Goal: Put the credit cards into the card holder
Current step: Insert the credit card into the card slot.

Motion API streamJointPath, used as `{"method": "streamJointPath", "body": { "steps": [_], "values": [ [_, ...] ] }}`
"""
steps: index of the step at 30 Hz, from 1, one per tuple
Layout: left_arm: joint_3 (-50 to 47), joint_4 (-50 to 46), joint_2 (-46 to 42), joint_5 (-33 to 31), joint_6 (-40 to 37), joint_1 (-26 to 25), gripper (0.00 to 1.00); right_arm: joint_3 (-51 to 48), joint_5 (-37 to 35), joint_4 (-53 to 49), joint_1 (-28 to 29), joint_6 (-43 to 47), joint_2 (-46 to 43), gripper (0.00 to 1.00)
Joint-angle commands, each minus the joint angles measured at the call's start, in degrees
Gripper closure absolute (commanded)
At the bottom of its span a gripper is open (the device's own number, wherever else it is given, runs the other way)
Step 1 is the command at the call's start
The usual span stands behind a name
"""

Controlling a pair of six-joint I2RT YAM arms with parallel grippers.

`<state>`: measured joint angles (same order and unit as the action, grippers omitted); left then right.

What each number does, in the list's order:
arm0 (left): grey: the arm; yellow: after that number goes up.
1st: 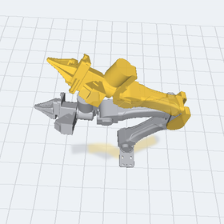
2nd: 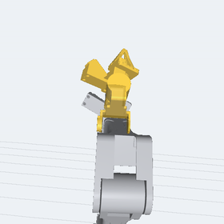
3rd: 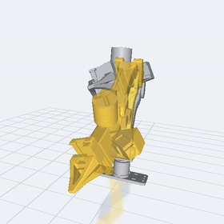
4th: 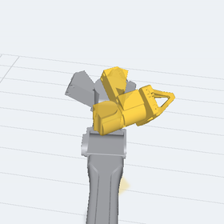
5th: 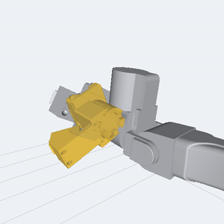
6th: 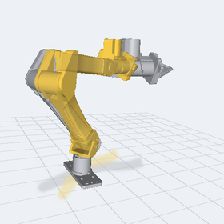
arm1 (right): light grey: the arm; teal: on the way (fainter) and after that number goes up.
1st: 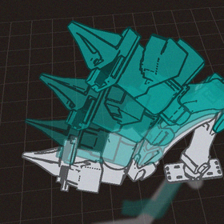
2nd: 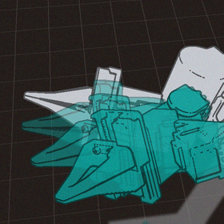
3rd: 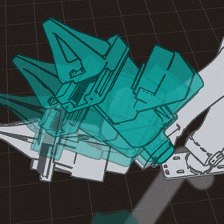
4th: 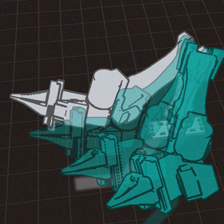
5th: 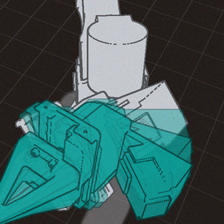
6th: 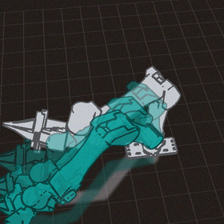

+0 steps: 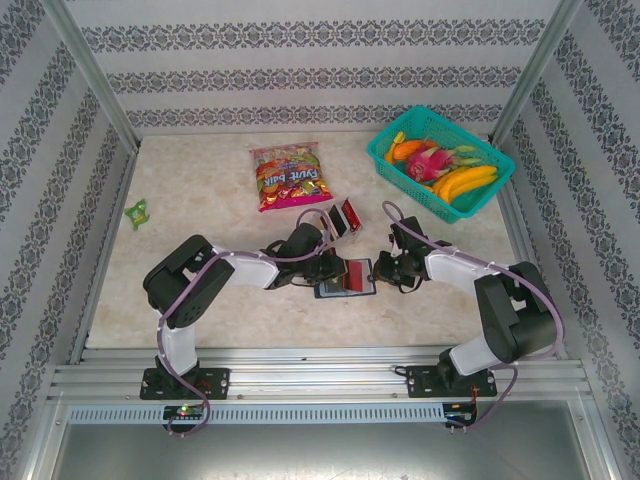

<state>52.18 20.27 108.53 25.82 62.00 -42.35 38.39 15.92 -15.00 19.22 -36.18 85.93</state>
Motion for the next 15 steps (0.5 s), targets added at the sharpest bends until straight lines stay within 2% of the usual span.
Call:
{"method": "streamJointPath", "body": {
  "steps": [1,10,15],
  "values": [
    [0.16,1.51,2.06,-0.56,1.03,-1.92,0.97,-2.44,3.06,-1.12,0.27,-0.48,1.52,0.82],
    [0.99,3.42,3.03,-1.49,5.57,-3.34,0.8,-2.97,3.86,-1.18,0.31,-0.69,0.87,0.82],
    [4.06,-0.99,3.0,-2.4,4.9,-4.75,0.69,-3.46,4.34,-1.1,0.28,-0.64,0.82,0.85]
  ]
}}
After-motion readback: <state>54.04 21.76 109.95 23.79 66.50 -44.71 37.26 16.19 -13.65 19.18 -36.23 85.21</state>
